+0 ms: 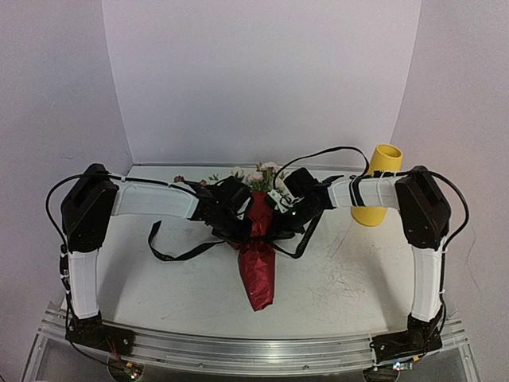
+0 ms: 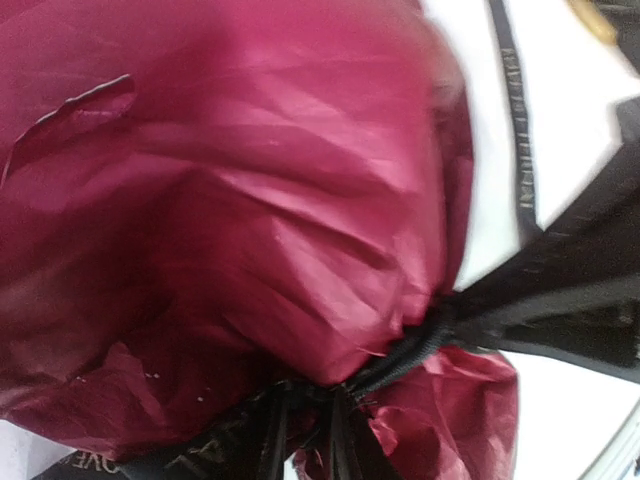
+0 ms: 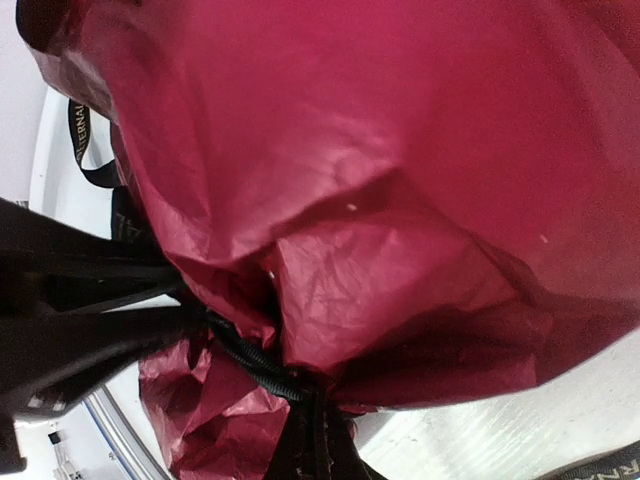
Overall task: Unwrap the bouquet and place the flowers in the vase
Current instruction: Untie the ribbon from the wrapping paper.
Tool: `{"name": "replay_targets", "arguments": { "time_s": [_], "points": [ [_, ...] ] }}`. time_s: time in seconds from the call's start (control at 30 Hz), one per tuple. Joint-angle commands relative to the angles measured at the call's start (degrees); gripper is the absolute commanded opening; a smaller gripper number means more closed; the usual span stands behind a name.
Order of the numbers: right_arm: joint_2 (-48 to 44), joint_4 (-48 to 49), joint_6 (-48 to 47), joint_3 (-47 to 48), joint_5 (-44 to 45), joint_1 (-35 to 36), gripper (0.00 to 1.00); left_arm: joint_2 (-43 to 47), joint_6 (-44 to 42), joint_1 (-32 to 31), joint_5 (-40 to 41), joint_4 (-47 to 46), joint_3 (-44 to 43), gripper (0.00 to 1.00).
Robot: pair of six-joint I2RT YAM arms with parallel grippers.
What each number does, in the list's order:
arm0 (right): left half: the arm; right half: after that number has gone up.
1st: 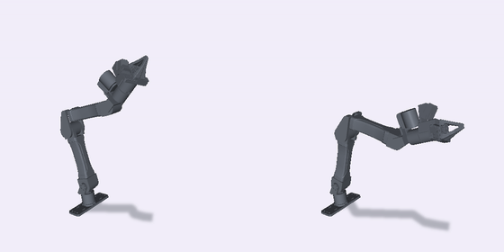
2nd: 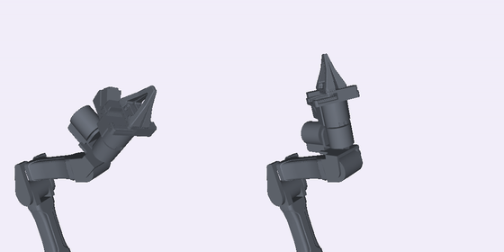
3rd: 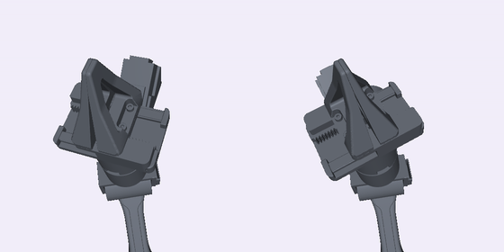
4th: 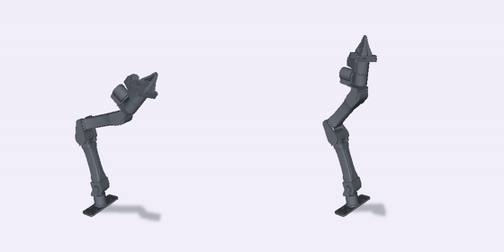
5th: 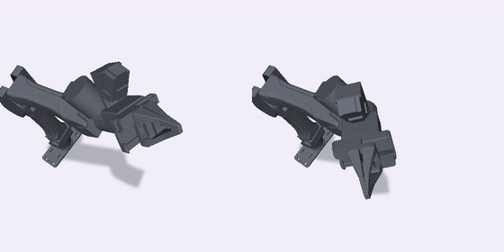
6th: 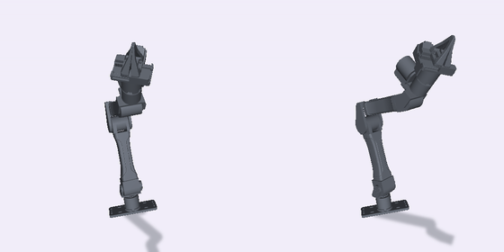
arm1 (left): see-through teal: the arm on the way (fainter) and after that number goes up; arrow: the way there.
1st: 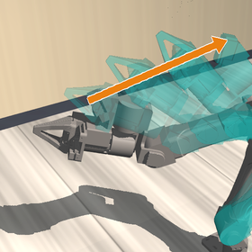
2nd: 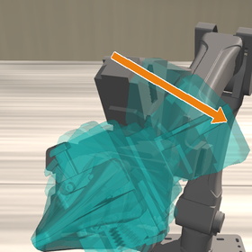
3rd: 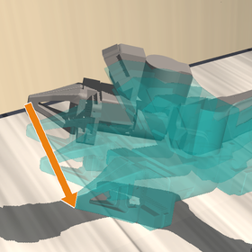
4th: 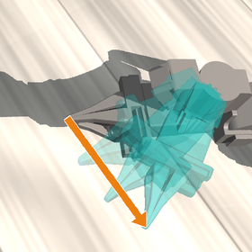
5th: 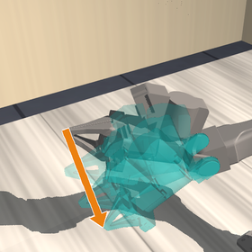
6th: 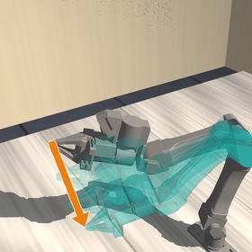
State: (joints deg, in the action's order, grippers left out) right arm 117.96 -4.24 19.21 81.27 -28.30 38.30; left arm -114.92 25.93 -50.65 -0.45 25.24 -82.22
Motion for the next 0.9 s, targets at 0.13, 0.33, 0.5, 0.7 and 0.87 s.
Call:
{"name": "replay_targets", "arguments": {
  "time_s": [0.13,0.33,0.5,0.7,0.87],
  "points": [
    [-6.36,-3.26,0.87,-3.77,4.19,0.21,0.00,0.72,1.08,0.12,5.80,4.34,-0.75,0.11],
    [-6.80,-4.77,1.48,-5.57,7.16,0.19,0.02,2.08,0.96,0.11,4.96,4.27,-0.20,0.11],
    [-6.43,-6.03,1.36,-6.18,7.02,0.10,0.11,2.41,1.01,0.10,4.45,4.21,-0.27,0.11],
    [-9.13,-5.86,-0.32,-6.07,5.98,0.10,0.20,3.54,0.76,0.03,3.32,4.07,-1.27,0.12],
    [-9.86,-5.62,-1.42,-4.94,4.94,0.10,0.21,4.63,0.05,0.02,0.89,3.40,-2.38,0.14]
  ]
}}
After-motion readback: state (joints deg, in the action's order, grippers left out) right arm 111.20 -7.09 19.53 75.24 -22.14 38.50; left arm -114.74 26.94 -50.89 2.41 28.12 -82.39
